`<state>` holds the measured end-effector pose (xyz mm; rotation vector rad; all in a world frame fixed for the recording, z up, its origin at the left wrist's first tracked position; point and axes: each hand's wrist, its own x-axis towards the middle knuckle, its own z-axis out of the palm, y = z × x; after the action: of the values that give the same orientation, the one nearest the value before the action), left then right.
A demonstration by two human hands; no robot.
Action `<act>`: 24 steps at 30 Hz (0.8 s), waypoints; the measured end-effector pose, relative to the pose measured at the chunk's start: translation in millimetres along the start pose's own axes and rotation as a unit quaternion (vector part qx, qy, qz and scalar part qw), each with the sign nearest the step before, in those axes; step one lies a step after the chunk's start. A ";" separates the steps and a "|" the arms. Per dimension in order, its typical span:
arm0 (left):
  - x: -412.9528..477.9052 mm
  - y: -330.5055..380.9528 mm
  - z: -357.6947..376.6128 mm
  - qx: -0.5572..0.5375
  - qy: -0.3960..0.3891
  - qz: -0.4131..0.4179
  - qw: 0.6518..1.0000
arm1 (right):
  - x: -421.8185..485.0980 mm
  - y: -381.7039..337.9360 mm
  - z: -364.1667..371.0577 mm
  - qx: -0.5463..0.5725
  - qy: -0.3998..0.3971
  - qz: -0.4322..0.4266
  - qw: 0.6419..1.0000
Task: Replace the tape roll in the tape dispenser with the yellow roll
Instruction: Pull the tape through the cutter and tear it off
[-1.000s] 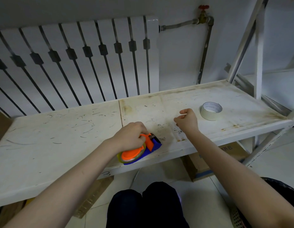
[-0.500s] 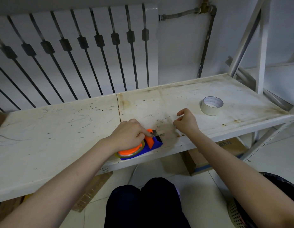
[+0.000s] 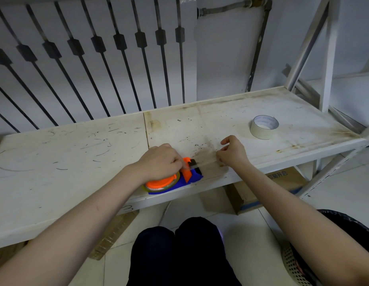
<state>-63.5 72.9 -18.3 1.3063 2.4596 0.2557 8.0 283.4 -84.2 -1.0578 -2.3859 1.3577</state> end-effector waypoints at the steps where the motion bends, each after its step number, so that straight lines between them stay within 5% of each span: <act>1: 0.8 -0.4 0.0 -0.004 0.000 -0.001 1.000 | -0.7 -0.5 0.1 0.001 -0.003 0.003 1.000; 10: -0.6 -2.9 -1.1 -0.033 0.018 0.011 0.999 | -16.6 3.1 -17.3 0.075 -0.009 0.005 0.997; 16: 1.8 -4.0 2.7 -0.112 0.056 -0.001 0.992 | -40.3 4.7 -19.8 0.172 0.091 -0.065 0.979; 19: 1.6 -7.2 1.6 -0.141 0.059 -0.003 0.988 | -46.2 10.1 -17.9 0.138 0.100 -0.080 0.982; 24: 3.4 -1.3 0.4 -0.021 0.010 0.037 0.999 | -47.2 18.4 -18.7 0.050 0.036 -0.028 0.998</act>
<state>-66.1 75.0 -19.8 1.3841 2.4127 0.3383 60.3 270.3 -80.8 -0.9900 -2.2532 1.3802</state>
